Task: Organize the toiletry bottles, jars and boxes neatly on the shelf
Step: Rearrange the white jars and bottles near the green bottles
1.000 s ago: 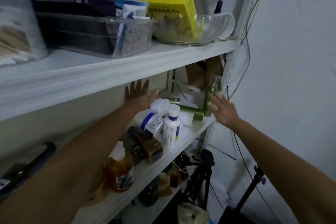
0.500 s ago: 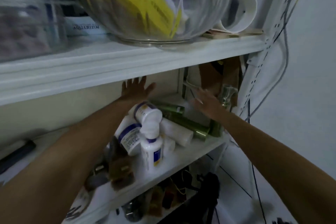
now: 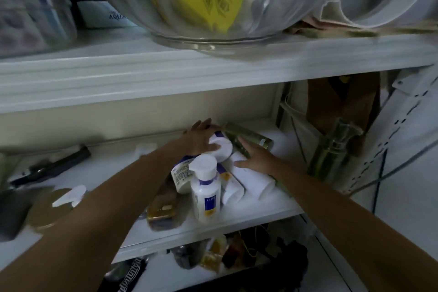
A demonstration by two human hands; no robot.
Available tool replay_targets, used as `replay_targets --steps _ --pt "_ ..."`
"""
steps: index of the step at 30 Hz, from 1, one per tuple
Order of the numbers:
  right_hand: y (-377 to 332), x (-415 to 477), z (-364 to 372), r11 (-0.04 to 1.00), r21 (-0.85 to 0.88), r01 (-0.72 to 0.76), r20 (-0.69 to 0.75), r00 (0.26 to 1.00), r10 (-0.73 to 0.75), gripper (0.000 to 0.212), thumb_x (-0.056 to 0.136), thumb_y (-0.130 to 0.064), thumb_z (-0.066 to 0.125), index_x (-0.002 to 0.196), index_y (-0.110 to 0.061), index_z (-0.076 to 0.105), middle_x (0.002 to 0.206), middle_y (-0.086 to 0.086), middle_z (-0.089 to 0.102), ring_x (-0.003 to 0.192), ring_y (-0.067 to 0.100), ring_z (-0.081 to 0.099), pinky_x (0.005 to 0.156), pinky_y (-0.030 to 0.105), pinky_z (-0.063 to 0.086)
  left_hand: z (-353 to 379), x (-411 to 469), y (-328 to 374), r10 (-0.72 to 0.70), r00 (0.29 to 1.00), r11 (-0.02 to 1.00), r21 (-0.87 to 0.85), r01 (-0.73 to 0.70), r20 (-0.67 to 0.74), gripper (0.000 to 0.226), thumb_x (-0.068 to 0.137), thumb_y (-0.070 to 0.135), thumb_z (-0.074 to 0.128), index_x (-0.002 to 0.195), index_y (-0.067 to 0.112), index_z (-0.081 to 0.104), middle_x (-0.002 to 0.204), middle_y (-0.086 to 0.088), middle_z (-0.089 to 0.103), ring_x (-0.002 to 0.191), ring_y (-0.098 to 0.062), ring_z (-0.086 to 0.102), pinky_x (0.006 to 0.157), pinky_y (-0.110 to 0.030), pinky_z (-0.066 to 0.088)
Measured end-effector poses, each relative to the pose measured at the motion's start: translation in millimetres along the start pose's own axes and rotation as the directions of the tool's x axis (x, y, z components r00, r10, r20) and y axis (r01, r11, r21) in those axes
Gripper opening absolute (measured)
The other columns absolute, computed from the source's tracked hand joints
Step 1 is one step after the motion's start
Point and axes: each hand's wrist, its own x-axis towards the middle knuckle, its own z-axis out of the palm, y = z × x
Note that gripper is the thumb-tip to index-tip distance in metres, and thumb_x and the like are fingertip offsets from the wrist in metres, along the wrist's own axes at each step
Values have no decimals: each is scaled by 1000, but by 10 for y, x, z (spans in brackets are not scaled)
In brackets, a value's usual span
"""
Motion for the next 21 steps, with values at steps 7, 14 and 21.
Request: replay_targets --steps 7,14,21 --pt "-19 24 148 994 -40 102 16 995 -101 104 72 -57 70 150 -31 6 156 1 18 140 25 25 109 35 26 45 -38 -162 36 998 988 -146 -42 -42 61 94 36 55 146 24 27 157 -9 17 145 -26 12 114 -37 20" --pt "-46 213 187 899 -422 -115 45 988 148 97 75 -55 68 144 -5 24 148 21 28 133 36 34 107 41 33 42 -91 -136 -32 999 981 -191 28 -18 60 94 35 53 146 28 23 158 -8 9 136 -31 33 106 -37 31" --pt "-205 141 127 725 -689 -4 262 931 255 91 79 -53 64 145 -5 23 151 20 17 134 39 26 109 48 32 114 -154 -132 -92 996 976 -200 86 -20 62 95 43 48 147 35 15 159 -2 0 137 -35 29 110 -46 28"
